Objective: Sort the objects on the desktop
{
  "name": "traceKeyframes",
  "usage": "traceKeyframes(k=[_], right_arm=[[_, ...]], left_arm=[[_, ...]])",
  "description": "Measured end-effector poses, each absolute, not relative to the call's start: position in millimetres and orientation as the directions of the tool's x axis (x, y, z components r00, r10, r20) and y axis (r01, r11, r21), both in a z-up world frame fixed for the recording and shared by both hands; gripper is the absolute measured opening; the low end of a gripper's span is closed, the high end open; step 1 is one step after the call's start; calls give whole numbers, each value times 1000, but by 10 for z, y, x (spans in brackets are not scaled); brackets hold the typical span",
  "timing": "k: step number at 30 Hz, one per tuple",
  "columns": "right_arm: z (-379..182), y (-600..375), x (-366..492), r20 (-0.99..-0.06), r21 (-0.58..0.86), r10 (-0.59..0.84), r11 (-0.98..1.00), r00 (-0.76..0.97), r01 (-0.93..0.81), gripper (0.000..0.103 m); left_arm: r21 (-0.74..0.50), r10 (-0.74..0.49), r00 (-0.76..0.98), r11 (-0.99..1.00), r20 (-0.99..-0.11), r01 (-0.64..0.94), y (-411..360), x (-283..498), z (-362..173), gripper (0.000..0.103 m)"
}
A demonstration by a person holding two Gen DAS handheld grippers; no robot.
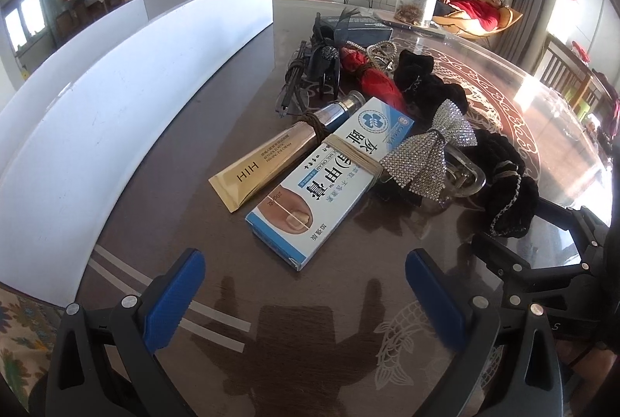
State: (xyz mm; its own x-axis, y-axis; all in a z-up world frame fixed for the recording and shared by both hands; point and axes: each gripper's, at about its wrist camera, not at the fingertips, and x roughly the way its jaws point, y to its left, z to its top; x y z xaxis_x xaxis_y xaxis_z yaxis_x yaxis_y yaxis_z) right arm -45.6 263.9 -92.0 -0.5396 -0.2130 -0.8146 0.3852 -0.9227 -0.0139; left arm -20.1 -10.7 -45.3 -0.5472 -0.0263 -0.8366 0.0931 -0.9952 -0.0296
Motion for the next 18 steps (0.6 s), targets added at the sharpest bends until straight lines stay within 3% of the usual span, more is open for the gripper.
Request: traceKeyframes(k=[18], right_arm=[[-920,2638,-454,-814,-14,-213,-923,-540,385,103]], left_arm=[[-1,-52,-464,-994,-884,113,-102,-282,-609,103]])
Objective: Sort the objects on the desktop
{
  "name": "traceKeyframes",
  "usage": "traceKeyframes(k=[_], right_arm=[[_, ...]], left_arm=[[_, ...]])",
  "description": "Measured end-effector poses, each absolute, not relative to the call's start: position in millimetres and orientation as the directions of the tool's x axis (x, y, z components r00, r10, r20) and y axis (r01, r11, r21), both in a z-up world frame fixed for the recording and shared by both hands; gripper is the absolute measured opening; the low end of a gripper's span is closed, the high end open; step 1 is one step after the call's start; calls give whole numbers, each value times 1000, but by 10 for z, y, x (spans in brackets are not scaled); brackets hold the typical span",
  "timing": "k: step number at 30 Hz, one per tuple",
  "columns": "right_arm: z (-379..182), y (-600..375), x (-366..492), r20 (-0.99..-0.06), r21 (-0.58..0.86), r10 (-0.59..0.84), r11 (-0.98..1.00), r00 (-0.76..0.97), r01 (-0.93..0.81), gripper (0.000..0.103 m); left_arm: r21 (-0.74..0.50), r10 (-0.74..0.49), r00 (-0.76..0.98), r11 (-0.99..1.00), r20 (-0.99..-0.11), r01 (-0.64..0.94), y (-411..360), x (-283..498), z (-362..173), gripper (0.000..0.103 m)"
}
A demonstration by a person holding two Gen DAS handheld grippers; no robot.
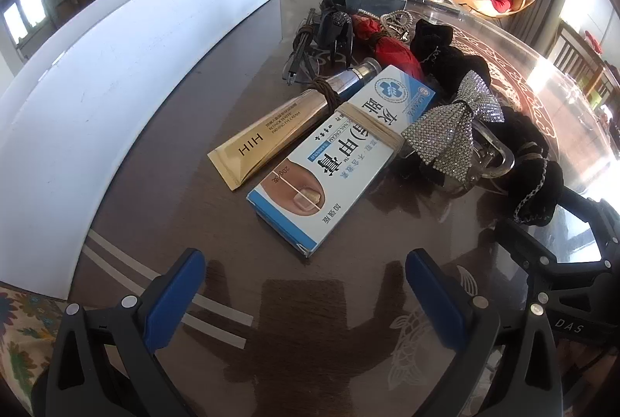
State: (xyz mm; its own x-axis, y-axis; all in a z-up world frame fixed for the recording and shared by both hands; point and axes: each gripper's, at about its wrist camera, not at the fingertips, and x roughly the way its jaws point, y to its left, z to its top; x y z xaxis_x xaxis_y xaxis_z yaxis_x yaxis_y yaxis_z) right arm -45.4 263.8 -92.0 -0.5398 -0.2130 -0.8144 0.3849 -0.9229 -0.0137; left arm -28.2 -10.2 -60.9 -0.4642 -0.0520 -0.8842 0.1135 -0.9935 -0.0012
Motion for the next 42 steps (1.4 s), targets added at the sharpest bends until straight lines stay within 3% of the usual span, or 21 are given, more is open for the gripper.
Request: traceKeyframes(k=[42], right_arm=[[-923,2636,-457,-814,-13,-213,-923,-540,384,103]], left_arm=[[4,-49,-440,-995,-897,102,-47,-397,-679,103]])
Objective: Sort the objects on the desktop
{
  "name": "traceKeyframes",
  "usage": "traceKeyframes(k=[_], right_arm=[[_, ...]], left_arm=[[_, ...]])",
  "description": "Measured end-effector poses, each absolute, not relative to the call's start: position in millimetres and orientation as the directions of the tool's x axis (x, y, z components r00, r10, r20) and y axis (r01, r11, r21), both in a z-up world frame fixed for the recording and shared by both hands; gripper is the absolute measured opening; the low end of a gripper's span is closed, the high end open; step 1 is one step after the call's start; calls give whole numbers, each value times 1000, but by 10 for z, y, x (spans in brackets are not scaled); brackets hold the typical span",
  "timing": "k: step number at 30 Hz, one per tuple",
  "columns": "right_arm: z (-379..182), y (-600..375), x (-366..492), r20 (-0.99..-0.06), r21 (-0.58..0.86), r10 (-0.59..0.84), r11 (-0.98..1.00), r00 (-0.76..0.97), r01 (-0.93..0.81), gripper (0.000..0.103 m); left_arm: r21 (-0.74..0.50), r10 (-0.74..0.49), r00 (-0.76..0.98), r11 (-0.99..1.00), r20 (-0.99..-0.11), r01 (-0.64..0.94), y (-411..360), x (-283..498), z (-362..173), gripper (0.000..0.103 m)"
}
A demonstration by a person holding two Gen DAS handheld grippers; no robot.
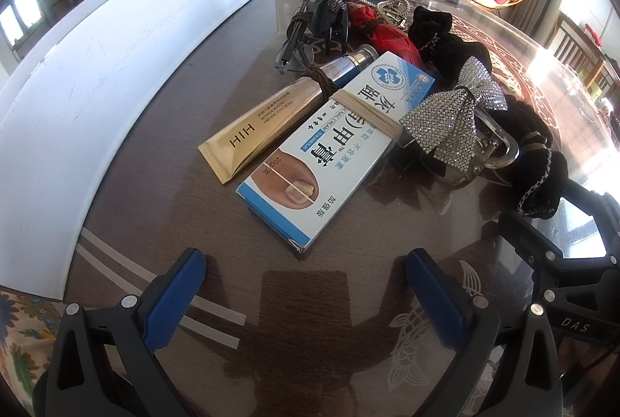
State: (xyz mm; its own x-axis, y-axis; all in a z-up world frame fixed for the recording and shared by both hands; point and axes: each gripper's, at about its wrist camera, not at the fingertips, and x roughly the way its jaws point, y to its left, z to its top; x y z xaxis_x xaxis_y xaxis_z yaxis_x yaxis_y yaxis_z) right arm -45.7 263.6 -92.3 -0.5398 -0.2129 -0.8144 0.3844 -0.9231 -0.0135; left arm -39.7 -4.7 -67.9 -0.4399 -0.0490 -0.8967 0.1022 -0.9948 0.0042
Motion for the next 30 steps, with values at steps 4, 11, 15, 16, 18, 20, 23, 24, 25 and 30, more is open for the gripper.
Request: traceKeyframes(k=[4,11,15,16,18,20,23,24,25,30], right_arm=[[-922,2636,-456,-814,-14,-213,-923,-540,384,103],[-922,2637,-455,-814,-13,-213,-923,-540,384,103],[-922,2637,-455,-814,-13,-213,-923,-540,384,103],[-923,2636,-457,-814,-13,-213,-923,-540,384,103],[-922,2637,-455,-814,-13,-213,-923,-540,384,103],[-922,2637,-455,-814,-13,-213,-923,-540,384,103],[-921,2637,-455,-814,-13,-213,-923,-540,384,103],[-922,2637,-455,-814,-13,-213,-923,-540,384,103],[-922,2637,-456,-814,-13,-213,-923,-540,384,103],[-923,2636,-456,-814,-13,-213,-923,-540,384,103]], left_arm=[[4,-49,-440,-995,-897,102,-44,-401,-680,103],[4,-49,-439,-995,-897,102,-43,-400,-680,103],[4,-48,-440,-995,-897,102,-35,-403,-684,103],[4,-48,-439,-995,-897,102,-34,-405,-685,103],[3,-48,-439,-995,-897,102,-32,-408,-689,103],[3,-48,-439,-995,-897,102,-25,-414,-695,103],[3,-48,-439,-995,-897,102,-28,-413,-693,103],[3,-48,-439,-995,-897,102,-23,-417,-695,103],[3,-48,-439,-995,-897,102,-24,-417,-694,103],[3,-48,-439,-995,-897,102,-18,-424,-694,103]])
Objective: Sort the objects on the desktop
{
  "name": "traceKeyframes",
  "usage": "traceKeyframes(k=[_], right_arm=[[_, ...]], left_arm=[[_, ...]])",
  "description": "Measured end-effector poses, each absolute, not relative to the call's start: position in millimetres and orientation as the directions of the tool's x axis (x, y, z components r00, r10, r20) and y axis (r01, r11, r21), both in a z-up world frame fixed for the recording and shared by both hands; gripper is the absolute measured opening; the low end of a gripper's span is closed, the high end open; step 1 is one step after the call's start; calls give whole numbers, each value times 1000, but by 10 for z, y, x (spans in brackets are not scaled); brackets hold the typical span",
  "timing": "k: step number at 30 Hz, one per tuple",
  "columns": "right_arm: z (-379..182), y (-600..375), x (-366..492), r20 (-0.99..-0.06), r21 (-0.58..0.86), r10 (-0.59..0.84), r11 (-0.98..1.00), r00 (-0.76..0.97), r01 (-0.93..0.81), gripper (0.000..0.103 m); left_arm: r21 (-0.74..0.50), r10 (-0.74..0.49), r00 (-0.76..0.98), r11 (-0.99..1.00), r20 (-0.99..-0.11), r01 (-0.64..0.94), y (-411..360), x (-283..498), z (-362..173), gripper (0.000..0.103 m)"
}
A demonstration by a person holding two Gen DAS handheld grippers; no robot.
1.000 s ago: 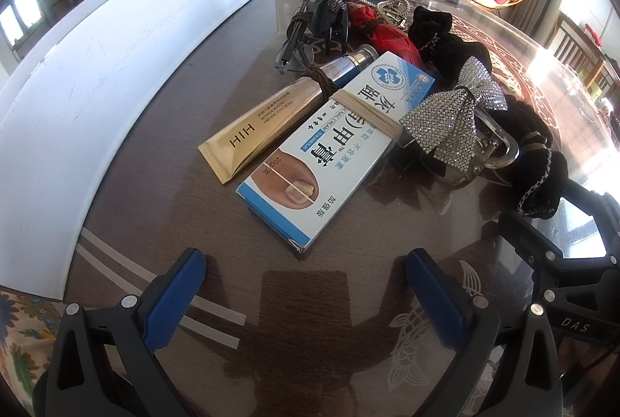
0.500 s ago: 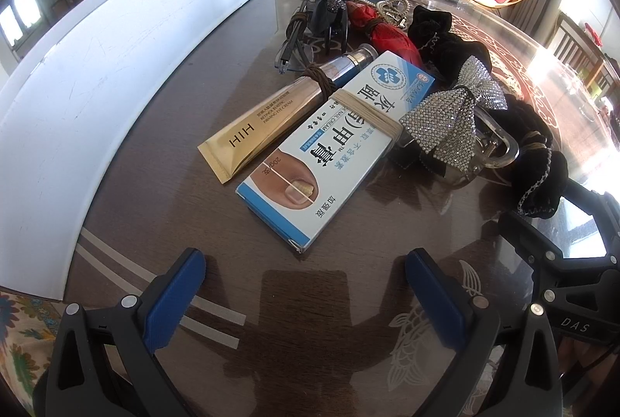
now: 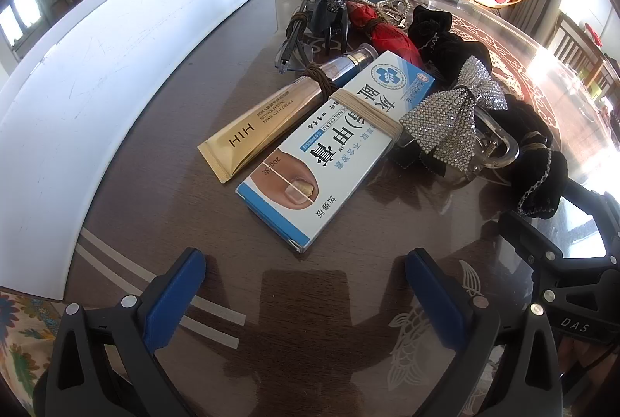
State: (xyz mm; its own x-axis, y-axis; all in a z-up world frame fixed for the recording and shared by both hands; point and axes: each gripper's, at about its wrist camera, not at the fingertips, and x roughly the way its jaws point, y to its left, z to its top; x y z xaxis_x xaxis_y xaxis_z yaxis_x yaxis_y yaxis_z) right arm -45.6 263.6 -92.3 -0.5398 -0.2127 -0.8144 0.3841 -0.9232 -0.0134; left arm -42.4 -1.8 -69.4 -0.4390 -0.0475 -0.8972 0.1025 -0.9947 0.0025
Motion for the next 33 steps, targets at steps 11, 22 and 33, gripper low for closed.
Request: traceKeyframes(k=[11,22,33], right_arm=[[-922,2637,-456,-814,-13,-213,-923,-540,384,103],[-922,2638,-455,-814,-13,-213,-923,-540,384,103],[-923,2638,-454,-814,-13,-213,-923,-540,384,103]], left_arm=[[3,-52,-438,-994,-898,111,-3,-423,-708,103],[3,20,-416,-998,-909,-56,95,-790,-719,103],[1,-56,-528,-995,-847,104,-261,-1128,-729,103]])
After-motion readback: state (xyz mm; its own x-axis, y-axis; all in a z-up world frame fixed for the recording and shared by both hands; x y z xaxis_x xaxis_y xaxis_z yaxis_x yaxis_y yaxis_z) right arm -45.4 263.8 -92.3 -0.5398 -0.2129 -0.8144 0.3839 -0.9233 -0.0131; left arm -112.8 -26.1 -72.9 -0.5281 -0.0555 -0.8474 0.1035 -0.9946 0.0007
